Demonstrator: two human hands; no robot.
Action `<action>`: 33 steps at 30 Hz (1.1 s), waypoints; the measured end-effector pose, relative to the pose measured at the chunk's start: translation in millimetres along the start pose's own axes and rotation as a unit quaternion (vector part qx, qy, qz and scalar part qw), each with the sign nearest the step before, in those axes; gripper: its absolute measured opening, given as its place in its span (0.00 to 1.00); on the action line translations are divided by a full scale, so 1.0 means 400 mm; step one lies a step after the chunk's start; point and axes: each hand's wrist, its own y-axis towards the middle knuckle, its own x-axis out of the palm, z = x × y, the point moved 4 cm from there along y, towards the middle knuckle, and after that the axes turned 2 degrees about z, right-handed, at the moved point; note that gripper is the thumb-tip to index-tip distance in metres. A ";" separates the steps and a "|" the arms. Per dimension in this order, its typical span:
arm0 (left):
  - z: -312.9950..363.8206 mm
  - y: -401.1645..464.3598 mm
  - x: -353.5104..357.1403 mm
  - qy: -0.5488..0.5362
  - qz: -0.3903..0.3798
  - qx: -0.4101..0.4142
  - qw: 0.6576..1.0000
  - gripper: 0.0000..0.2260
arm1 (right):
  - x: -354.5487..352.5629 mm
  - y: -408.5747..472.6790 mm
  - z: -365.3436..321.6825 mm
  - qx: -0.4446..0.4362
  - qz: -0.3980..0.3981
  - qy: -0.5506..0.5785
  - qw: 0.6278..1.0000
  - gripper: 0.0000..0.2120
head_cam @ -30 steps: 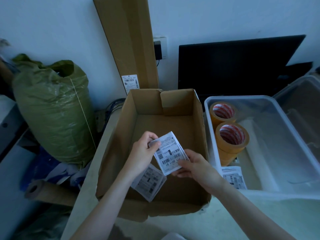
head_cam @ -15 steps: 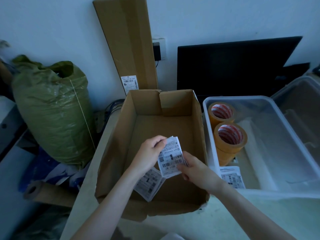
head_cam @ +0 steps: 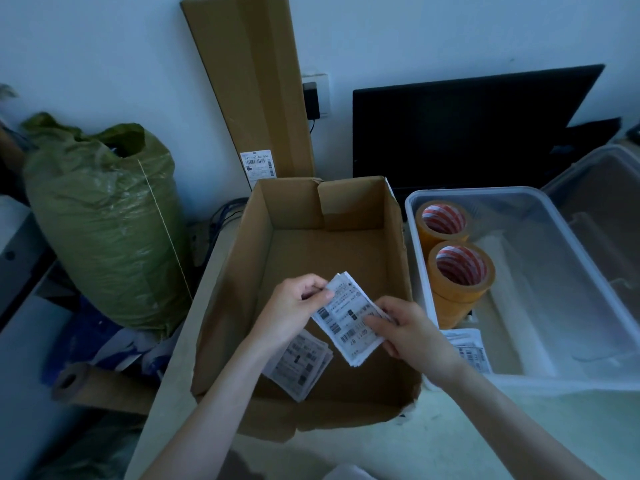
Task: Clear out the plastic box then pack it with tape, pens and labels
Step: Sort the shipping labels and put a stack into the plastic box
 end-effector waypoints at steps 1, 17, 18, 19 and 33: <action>0.008 -0.002 0.002 -0.009 0.001 0.002 1.000 0.05 | -0.019 -0.002 0.000 -0.001 0.021 0.010 1.000 0.06; 0.119 0.036 0.213 -0.022 -0.103 0.063 0.992 0.04 | -0.426 -0.051 0.112 0.007 0.107 -0.039 0.993 0.13; 0.117 0.039 0.220 -0.024 -0.100 0.061 0.993 0.05 | -0.445 -0.048 0.132 0.022 0.093 -0.064 0.993 0.13; 0.113 0.044 0.226 -0.025 -0.096 0.057 0.993 0.05 | -0.460 -0.042 0.156 0.039 0.078 -0.091 0.992 0.13; 0.047 0.057 0.249 -0.048 -0.021 -0.014 0.999 0.06 | -0.383 0.070 0.335 0.149 -0.119 -0.244 0.951 0.19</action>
